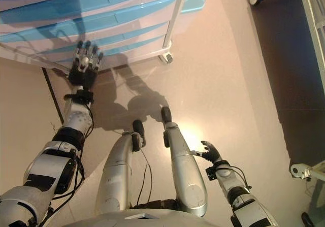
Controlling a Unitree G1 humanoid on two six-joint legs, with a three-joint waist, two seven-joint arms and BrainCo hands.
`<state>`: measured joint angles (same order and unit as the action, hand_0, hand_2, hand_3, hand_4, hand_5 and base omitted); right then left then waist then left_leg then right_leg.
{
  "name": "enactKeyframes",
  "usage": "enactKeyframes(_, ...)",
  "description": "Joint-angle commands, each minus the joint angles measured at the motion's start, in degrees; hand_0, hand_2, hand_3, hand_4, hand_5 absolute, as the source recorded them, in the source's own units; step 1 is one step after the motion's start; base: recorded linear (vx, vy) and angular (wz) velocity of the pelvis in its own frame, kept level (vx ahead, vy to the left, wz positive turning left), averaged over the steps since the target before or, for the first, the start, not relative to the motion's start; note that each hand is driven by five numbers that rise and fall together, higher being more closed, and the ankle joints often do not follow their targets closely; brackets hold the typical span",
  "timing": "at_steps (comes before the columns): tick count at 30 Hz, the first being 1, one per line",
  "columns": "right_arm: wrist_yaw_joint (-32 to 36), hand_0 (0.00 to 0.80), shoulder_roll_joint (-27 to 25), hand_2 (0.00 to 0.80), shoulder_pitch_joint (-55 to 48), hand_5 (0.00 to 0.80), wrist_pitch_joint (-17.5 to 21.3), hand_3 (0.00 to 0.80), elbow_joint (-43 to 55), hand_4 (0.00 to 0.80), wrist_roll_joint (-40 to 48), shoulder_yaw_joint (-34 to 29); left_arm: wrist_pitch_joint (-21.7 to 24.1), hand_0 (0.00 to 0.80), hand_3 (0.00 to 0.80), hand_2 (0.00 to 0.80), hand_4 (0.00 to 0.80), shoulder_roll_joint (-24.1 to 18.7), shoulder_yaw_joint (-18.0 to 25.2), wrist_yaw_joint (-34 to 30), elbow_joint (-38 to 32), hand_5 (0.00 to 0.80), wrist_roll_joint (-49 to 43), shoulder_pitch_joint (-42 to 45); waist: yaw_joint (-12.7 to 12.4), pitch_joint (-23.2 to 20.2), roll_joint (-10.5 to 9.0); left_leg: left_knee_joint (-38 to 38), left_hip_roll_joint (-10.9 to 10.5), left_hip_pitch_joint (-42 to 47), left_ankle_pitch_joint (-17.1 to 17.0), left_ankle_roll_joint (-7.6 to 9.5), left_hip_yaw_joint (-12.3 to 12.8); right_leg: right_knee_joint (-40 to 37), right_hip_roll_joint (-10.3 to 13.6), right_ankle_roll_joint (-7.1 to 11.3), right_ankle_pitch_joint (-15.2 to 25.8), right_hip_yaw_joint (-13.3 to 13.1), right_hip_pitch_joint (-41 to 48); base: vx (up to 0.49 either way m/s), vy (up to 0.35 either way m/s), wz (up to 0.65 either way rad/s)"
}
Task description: Open the drawer and pick up the medicine
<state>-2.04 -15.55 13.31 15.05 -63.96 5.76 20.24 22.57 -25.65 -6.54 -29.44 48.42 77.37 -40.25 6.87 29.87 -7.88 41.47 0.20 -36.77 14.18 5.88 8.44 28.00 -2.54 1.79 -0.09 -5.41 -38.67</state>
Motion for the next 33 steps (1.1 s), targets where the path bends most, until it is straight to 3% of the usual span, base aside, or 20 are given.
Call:
enactKeyframes(1, -0.6, 0.0, -2.7, 0.0, -5.0, 0.0, 0.2, 0.0, 1.4, 0.0, 2.3, 2.8, 1.3, 0.0, 0.0, 0.0, 0.0, -0.8, 1.4, -5.9, -7.3, 0.0, 4.1, -2.3, -0.6, -2.4, 1.95, -7.8, -4.5, 1.1, -3.2, 1.11, -1.7, -1.2, -2.5, -2.43, -0.3, 2.6, 2.6, 0.0, 0.0, 0.0)
enactKeyframes(9, -1.5, 0.0, -2.4, 0.0, -4.8, 0.0, -0.4, 0.0, 2.8, 0.0, 3.6, 3.9, -0.2, 0.0, 0.0, 0.0, 0.0, -2.3, 2.4, -8.3, -12.6, 0.0, 8.9, -6.2, -0.8, -1.4, 1.5, -9.5, -4.6, 2.5, -3.4, 1.1, -2.0, -2.6, -2.7, -2.47, -0.1, 2.5, 4.1, -0.001, -0.008, 0.0)
enactKeyframes(15, -1.6, 0.0, -2.1, 0.0, -5.5, 0.0, 0.0, 0.0, 2.8, 0.0, 3.8, 4.4, -1.0, 0.0, 0.0, 0.0, 0.0, -4.6, 3.2, -7.8, -11.8, 0.0, 10.0, -8.1, -0.9, -1.2, 1.03, -9.8, -4.7, 2.8, -3.6, 1.0, -2.2, -3.1, -2.8, -2.51, -0.1, 2.6, 4.9, 0.005, -0.021, 0.01)
enactKeyframes(25, -2.0, 0.0, -1.6, 0.0, -5.4, 0.0, -0.6, 0.0, 3.4, 0.0, 4.3, 5.3, -3.7, 0.0, 0.0, 0.0, 0.0, -6.1, 4.0, -13.8, -11.9, 0.0, 15.9, -10.3, -1.2, -1.0, 0.54, -10.7, -4.7, 3.6, -3.7, 0.7, -2.7, -3.9, -3.0, -2.85, -0.7, 2.5, 6.3, 0.001, -0.01, 0.0)
enactKeyframes(26, -2.0, 0.0, -1.7, 0.0, -5.3, 0.0, -0.5, 0.0, 3.3, 0.0, 4.3, 5.3, -3.5, 0.238, 0.238, 0.238, 0.238, -6.1, 3.9, -14.2, -12.0, 0.238, 16.1, -10.5, -1.3, -0.9, 0.6, -10.9, -4.8, 3.7, -3.8, 0.67, -2.8, -3.9, -3.1, -2.89, -0.8, 2.5, 6.3, 0.0, 0.0, 0.0)
enactKeyframes(27, -2.0, 0.0, -1.7, 0.0, -5.3, 0.0, -0.5, 0.0, 3.3, 0.0, 4.3, 5.3, -3.3, 0.348, 0.348, 0.348, 0.348, -6.1, 3.9, -14.2, -12.1, 0.348, 16.1, -10.5, -1.3, -0.9, 0.61, -10.9, -4.8, 3.7, -3.8, 0.65, -2.8, -3.8, -3.1, -2.91, -0.8, 2.5, 6.3, 0.0, 0.0, 0.0)
enactKeyframes(28, -2.1, 0.0, -1.6, 0.0, -5.2, 0.0, -0.6, 0.0, 3.3, 0.0, 4.2, 5.4, -2.7, 0.684, 0.684, 0.684, 0.684, -6.1, 3.9, -14.5, -12.6, 0.684, 16.2, -10.7, -1.3, -0.8, 0.68, -11.1, -4.8, 3.9, -3.9, 0.63, -2.9, -3.9, -3.1, -2.96, -0.9, 2.5, 6.4, 0.0, 0.0, 0.0)
enactKeyframes(29, -2.0, 0.0, -1.7, 0.0, -5.2, 0.0, -0.8, 0.0, 3.5, 0.0, 4.2, 5.5, -2.4, 0.8, 0.8, 0.8, 0.8, -6.0, 3.9, -14.6, -13.1, 0.8, 16.2, -10.8, -1.4, -0.7, 0.68, -11.2, -4.8, 4.0, -3.9, 0.6, -2.9, -3.9, -3.1, -3.01, -0.9, 2.5, 6.6, 0.0, 0.0, 0.0)
enactKeyframes(33, -2.1, 0.0, -1.8, 0.0, -5.4, 0.0, -0.9, 0.0, 3.8, 0.0, 3.9, 5.5, -2.0, 0.8, 0.8, 0.8, 0.8, -5.7, 4.1, -15.3, -15.0, 0.8, 16.0, -10.7, -1.5, -0.6, 0.77, -11.9, -4.9, 4.6, -4.2, 0.47, -3.2, -4.2, -3.0, -3.11, -1.2, 2.4, 7.2, 0.001, -0.001, 0.02)
